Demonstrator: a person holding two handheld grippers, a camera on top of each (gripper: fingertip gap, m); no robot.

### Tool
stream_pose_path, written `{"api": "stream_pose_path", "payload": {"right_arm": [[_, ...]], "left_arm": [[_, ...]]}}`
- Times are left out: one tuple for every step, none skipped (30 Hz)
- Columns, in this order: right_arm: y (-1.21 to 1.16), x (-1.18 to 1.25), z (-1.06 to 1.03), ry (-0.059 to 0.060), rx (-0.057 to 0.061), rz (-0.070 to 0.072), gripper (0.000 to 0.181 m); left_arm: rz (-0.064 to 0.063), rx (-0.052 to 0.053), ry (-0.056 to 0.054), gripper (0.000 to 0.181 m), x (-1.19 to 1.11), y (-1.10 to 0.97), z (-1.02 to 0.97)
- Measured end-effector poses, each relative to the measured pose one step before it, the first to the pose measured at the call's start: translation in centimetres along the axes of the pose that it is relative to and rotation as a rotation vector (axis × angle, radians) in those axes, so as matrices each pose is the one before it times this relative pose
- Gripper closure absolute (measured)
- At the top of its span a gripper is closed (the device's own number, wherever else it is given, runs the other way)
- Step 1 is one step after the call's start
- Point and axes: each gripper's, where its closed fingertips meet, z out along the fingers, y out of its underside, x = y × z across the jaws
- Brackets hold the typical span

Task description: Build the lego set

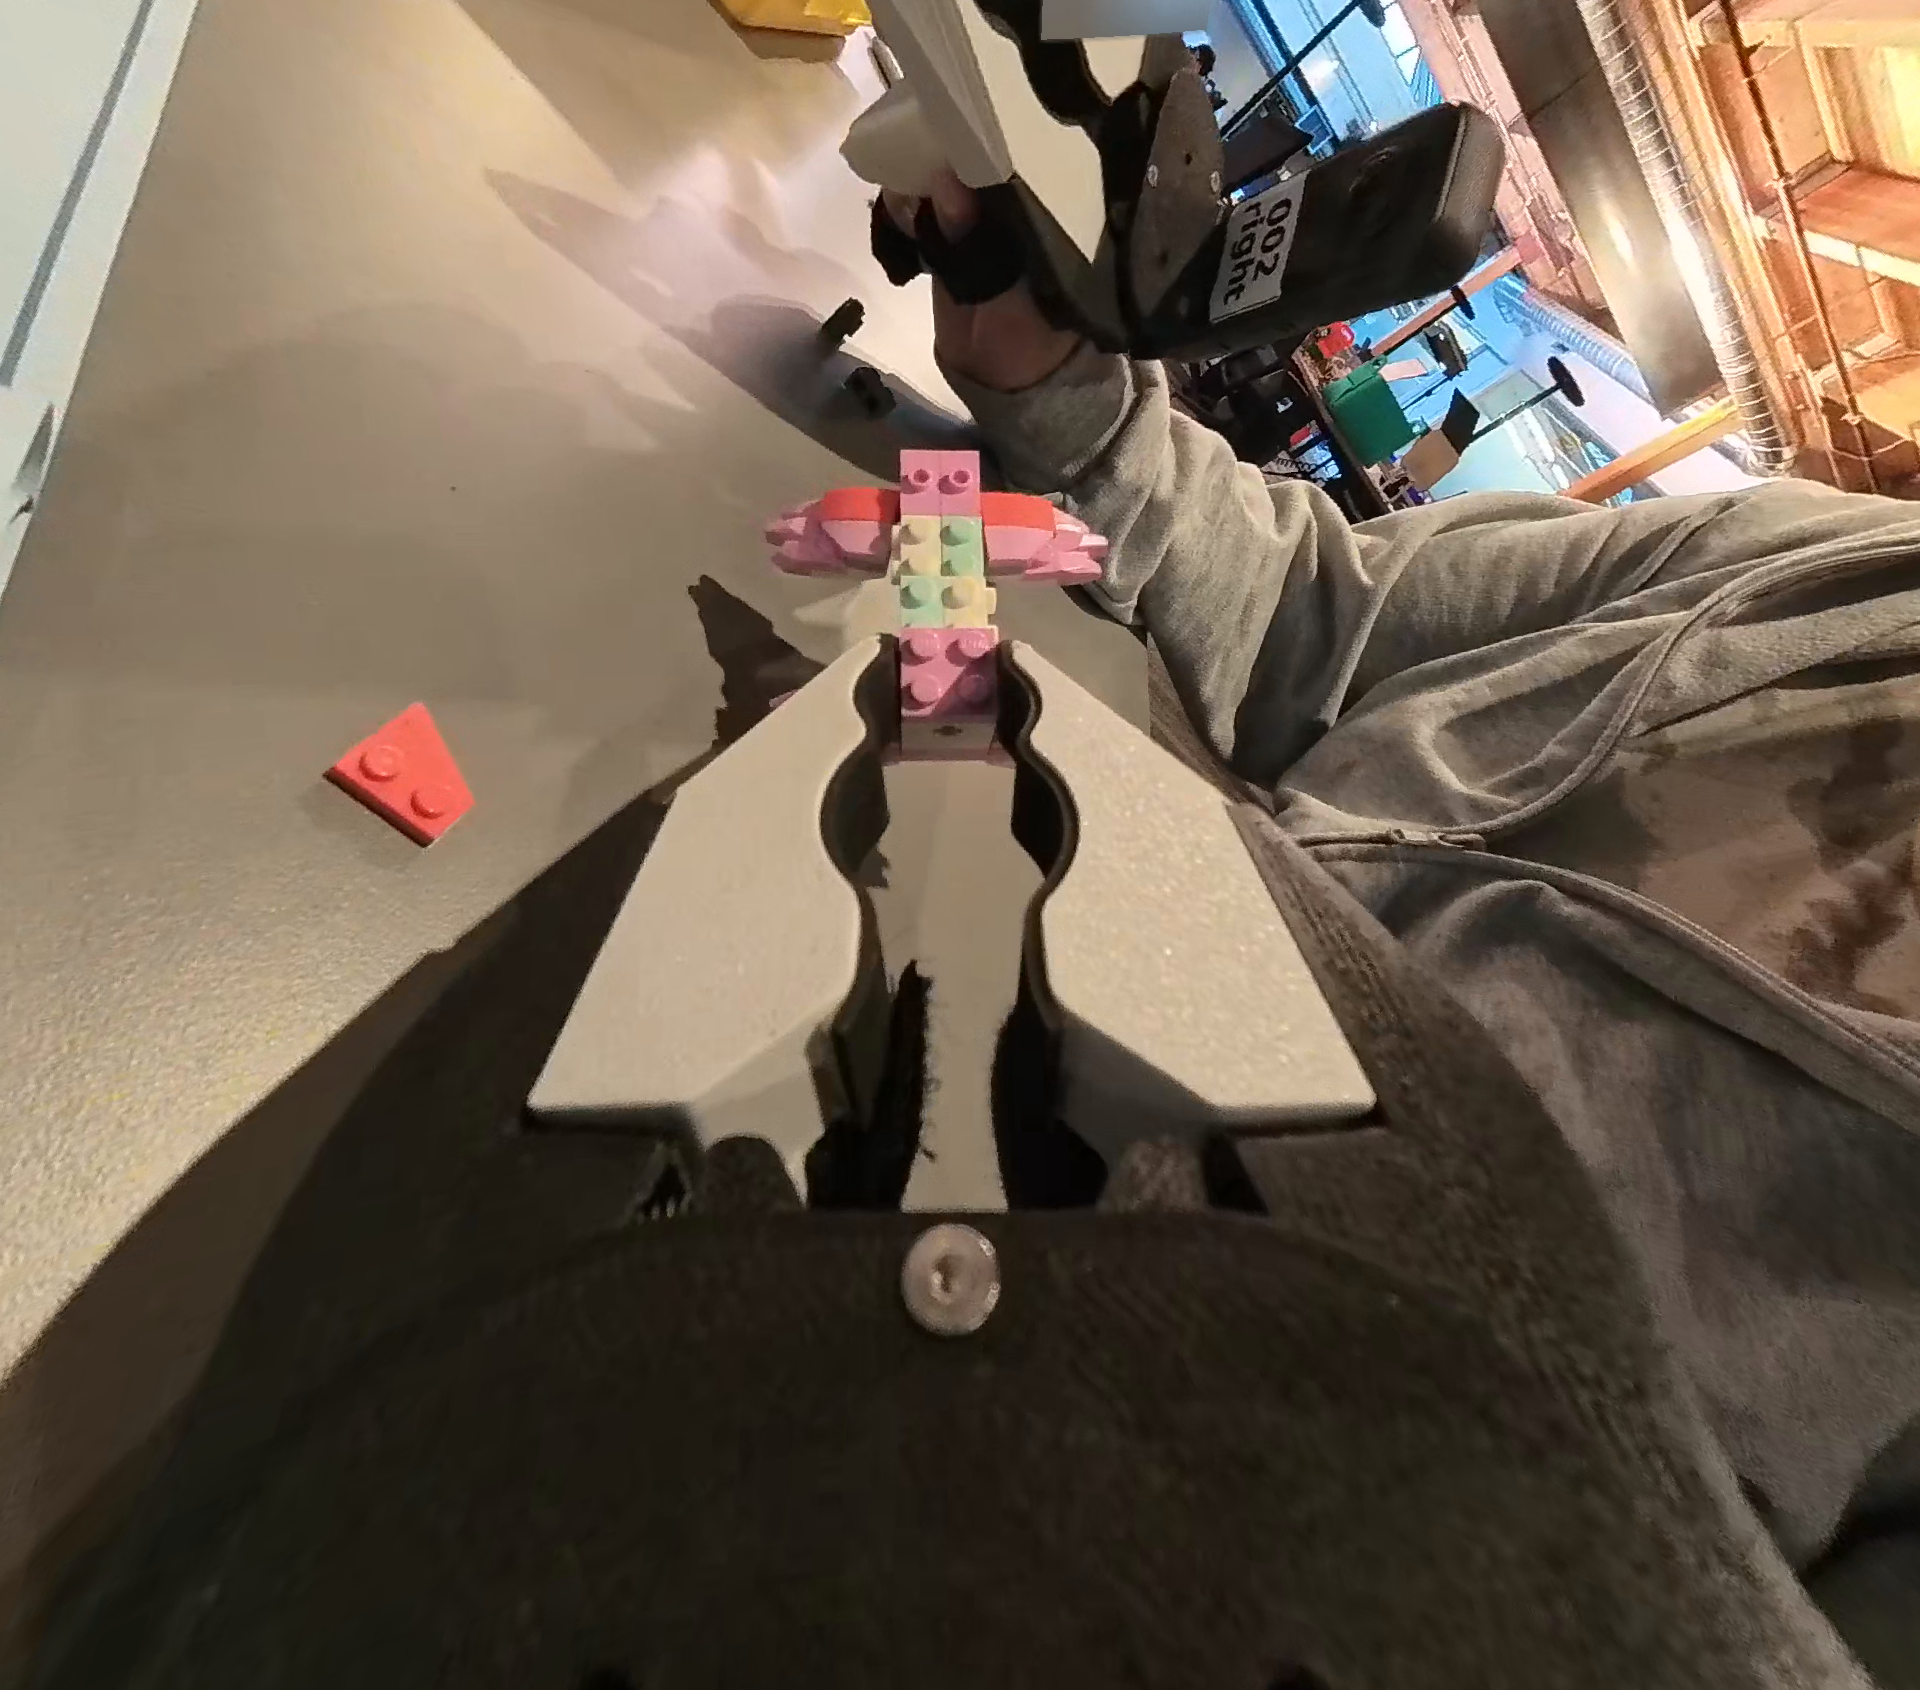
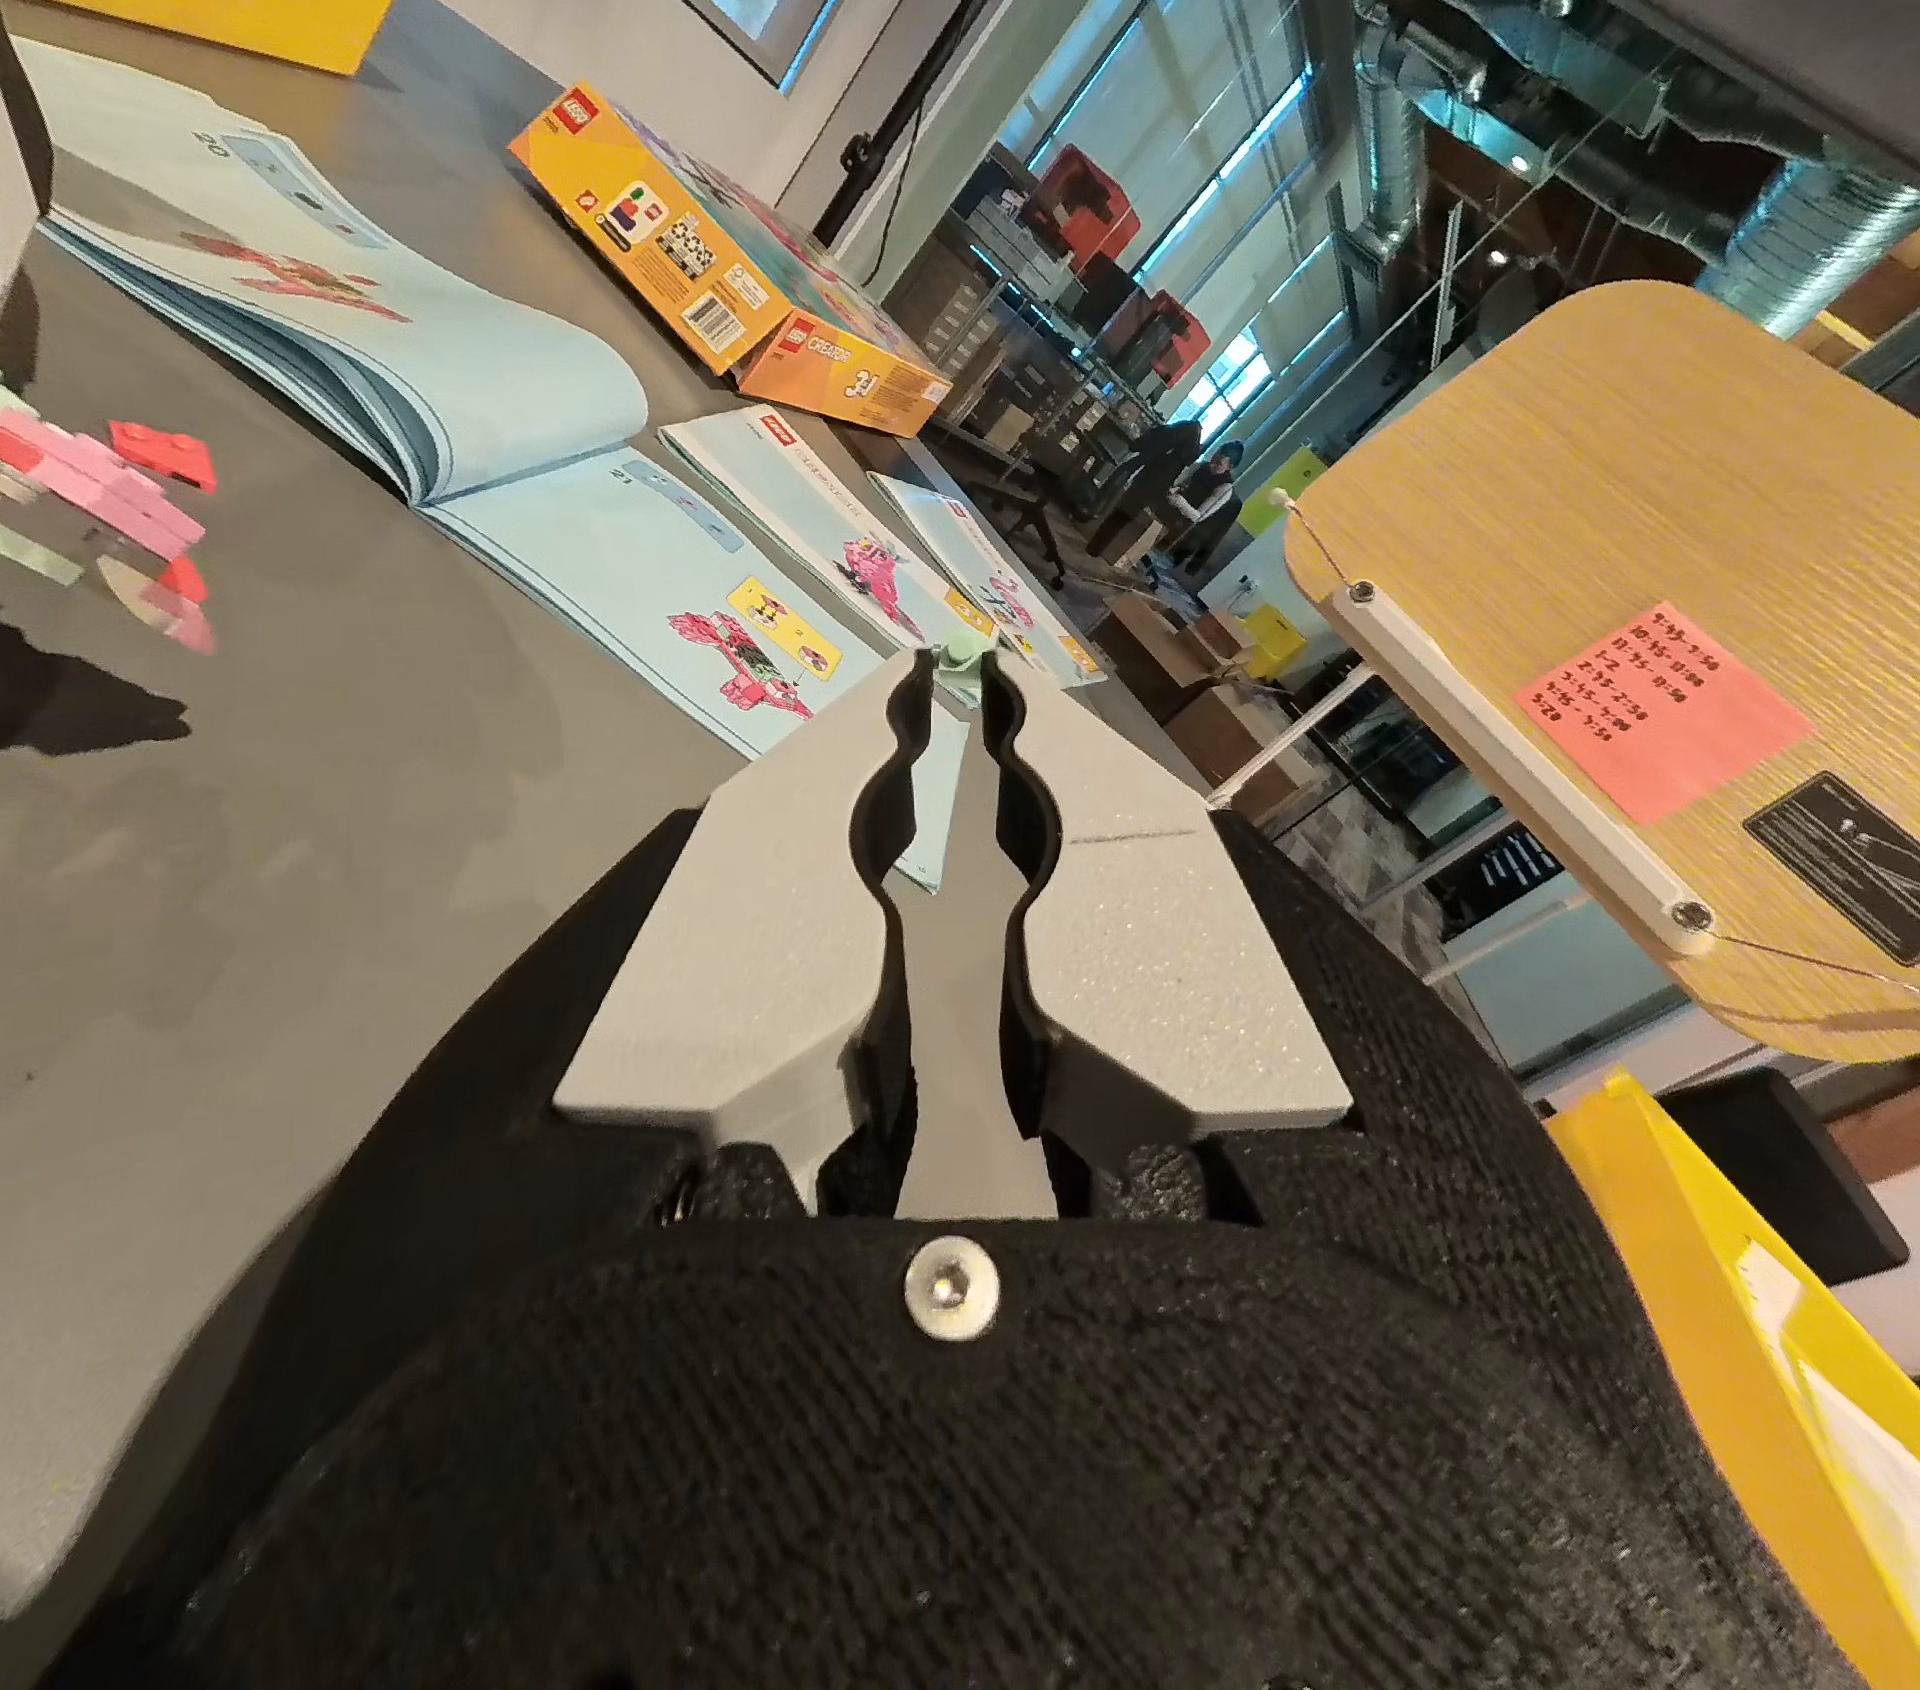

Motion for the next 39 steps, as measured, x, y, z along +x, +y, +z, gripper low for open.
{"api": "stream_pose_path", "payload": {"right_arm": [[0.009, -0.060, 0.018, -0.0026, -0.0008, -0.0014, 0.174], [0.025, -0.060, 0.019, -0.0025, -0.0009, -0.0010, 0.174], [0.023, -0.051, 0.017, -0.0022, -0.0013, -0.0009, 0.174], [0.011, -0.053, 0.017, -0.0019, -0.0009, -0.0011, 0.174], [-0.001, -0.035, 0.016, -0.0017, -0.0001, -0.0010, 0.174], [-0.001, -0.034, 0.025, -0.0014, -0.0001, -0.0009, 0.174], [0.017, -0.031, 0.020, -0.0008, -0.0009, -0.0010, 0.174], [0.031, -0.021, 0.018, -0.0006, -0.0015, -0.0010, 0.174], [0.023, -0.017, 0.010, -0.0007, -0.0013, -0.0005, 0.174], [0.027, -0.018, 0.009, -0.0008, -0.0005, -0.0001, 0.174], [0.007, -0.016, 0.011, -0.0013, -0.0002, 0.0004, 0.174], [0.018, -0.039, 0.018, -0.0021, -0.0005, 0.0009, 0.174], [0.004, -0.038, 0.016, -0.0022, -0.0005, 0.0004, 0.174], [-0.005, -0.046, 0.013, -0.0019, -0.0002, -0.0008, 0.174], [-0.006, -0.050, 0.002, -0.0019, 0.0000, -0.0019, 0.174], [-0.012, -0.056, 0.000, -0.0020, 0.0000, -0.0022, 0.174], [-0.006, -0.047, 0.002, -0.0017, 0.0000, -0.0020, 0.174], [-0.011, -0.042, 0.001, -0.0015, -0.0002, -0.0014, 0.174], [0.005, -0.025, 0.005, -0.0011, -0.0004, -0.0009, 0.174], [0.013, -0.006, -0.003, -0.0004, -0.0004, -0.0008, 0.174], [0.006, 0.006, -0.021, -0.0001, -0.0002, -0.0006, 0.174], [-0.007, 0.006, -0.014, -0.0001, 0.0008, -0.0005, 0.174], [-0.028, 0.011, -0.031, 0.0003, 0.0014, -0.0002, 0.174], [-0.014, 0.016, -0.018, 0.0001, 0.0013, 0.0005, 0.174], [0.017, -0.016, -0.008, -0.0011, -0.0001, 0.0004, 0.174], [0.032, -0.014, 0.017, -0.0013, -0.0010, 0.0000, 0.174], [0.007, -0.018, 0.011, -0.0015, -0.0001, 0.0002, 0.174], [-0.024, -0.045, 0.015, -0.0021, 0.0012, 0.0009, 0.174], [-0.034, -0.055, 0.029, -0.0028, 0.0018, 0.0007, 0.174], [-0.044, -0.083, 0.022, -0.0033, 0.0016, -0.0005, 0.174], [-0.029, -0.102, 0.025, -0.0039, 0.0011, -0.0019, 0.174], [-0.035, -0.114, 0.035, -0.0039, 0.0003, -0.0029, 0.174], [-0.008, -0.100, 0.031, -0.0034, -0.0006, -0.0037, 0.174], [0.013, -0.085, 0.025, -0.0022, -0.0016, -0.0043, 0.174], [0.018, -0.044, -0.003, -0.0004, -0.0017, -0.0041, 0.174], [0.026, 0.013, -0.011, 0.0012, -0.0012, -0.0024, 0.174], [0.029, 0.040, -0.013, 0.0020, -0.0010, 0.0005, 0.174], [0.041, 0.074, -0.022, 0.0022, -0.0009, 0.0027, 0.174], [0.039, 0.071, -0.021, 0.0024, -0.0007, 0.0034, 0.174]], "left_arm": [[-0.0042, 0.0003, 0.0013, 0.165, -0.015, -0.011, -0.005], [-0.0023, -0.0002, 0.0021, 0.165, 0.024, 0.023, 0.005], [-0.0013, -0.0004, 0.0022, 0.165, 0.026, 0.019, 0.001], [-0.0014, -0.0009, 0.0014, 0.165, 0.021, 0.029, 0.006], [-0.0022, -0.0015, 0.0013, 0.165, 0.015, 0.023, 0.013], [-0.0025, -0.0016, 0.0007, 0.165, -0.003, 0.025, 0.019], [-0.0020, -0.0013, 0.0003, 0.165, -0.005, 0.018, 0.006], [-0.0012, -0.0008, 0.0014, 0.165, 0.010, 0.018, 0.004], [-0.0009, -0.0001, 0.0017, 0.165, 0.023, 0.008, 0.001], [-0.0006, 0.0001, 0.0015, 0.165, 0.018, 0.005, 0.003], [-0.0003, 0.0005, 0.0004, 0.165, 0.007, -0.003, -0.010], [-0.0007, 0.0004, -0.0001, 0.165, -0.013, -0.009, 0.002], [-0.0010, 0.0000, 0.0004, 0.165, -0.007, 0.010, -0.004], [-0.0010, 0.0004, 0.0000, 0.165, -0.014, -0.012, -0.006], [-0.0008, 0.0007, 0.0005, 0.165, 0.001, -0.007, -0.001], [-0.0010, 0.0007, 0.0003, 0.165, -0.006, -0.010, -0.009], [-0.0008, 0.0003, 0.0002, 0.165, -0.004, -0.001, -0.004], [-0.0005, 0.0003, 0.0002, 0.165, 0.001, -0.007, -0.006], [-0.0001, 0.0005, 0.0004, 0.165, -0.006, -0.003, -0.003], [0.0011, 0.0009, 0.0003, 0.165, 0.014, -0.005, -0.007], [0.0043, 0.0023, 0.0011, 0.165, 0.041, -0.033, -0.029], [0.0176, 0.0065, 0.0026, 0.165, 0.189, -0.056, -0.073], [0.0332, 0.0066, -0.0055, 0.165, 0.291, 0.007, -0.113], [0.0455, -0.0016, -0.0411, 0.165, 0.087, 0.271, -0.166], [0.0573, -0.0215, -0.0806, 0.165, -0.200, 0.632, -0.319], [0.0661, -0.0349, -0.1117, 0.164, -0.457, 0.880, -0.517], [0.0725, -0.0470, -0.1219, 0.164, -0.553, 1.019, -0.710], [0.0748, -0.0557, -0.1083, 0.164, -0.462, 1.102, -0.801], [0.0660, -0.0546, -0.0900, 0.164, -0.377, 1.074, -0.806], [0.0511, -0.0433, -0.0674, 0.164, -0.237, 0.939, -0.736], [0.0308, -0.0234, -0.0457, 0.164, -0.118, 0.712, -0.603], [0.0087, -0.0088, -0.0217, 0.164, 0.050, 0.537, -0.471], [-0.0063, 0.0022, -0.0021, 0.164, 0.190, 0.419, -0.367], [-0.0212, 0.0116, 0.0019, 0.164, 0.114, 0.280, -0.322], [-0.0392, 0.0161, -0.0015, 0.164, -0.093, 0.191, -0.313], [-0.0509, 0.0205, 0.0097, 0.164, -0.092, 0.063, -0.321], [-0.0605, 0.0305, 0.0242, 0.164, -0.035, -0.143, -0.324], [-0.0733, 0.0364, 0.0348, 0.164, -0.039, -0.312, -0.315], [-0.0784, 0.0369, 0.0445, 0.164, 0.001, -0.396, -0.289]]}}
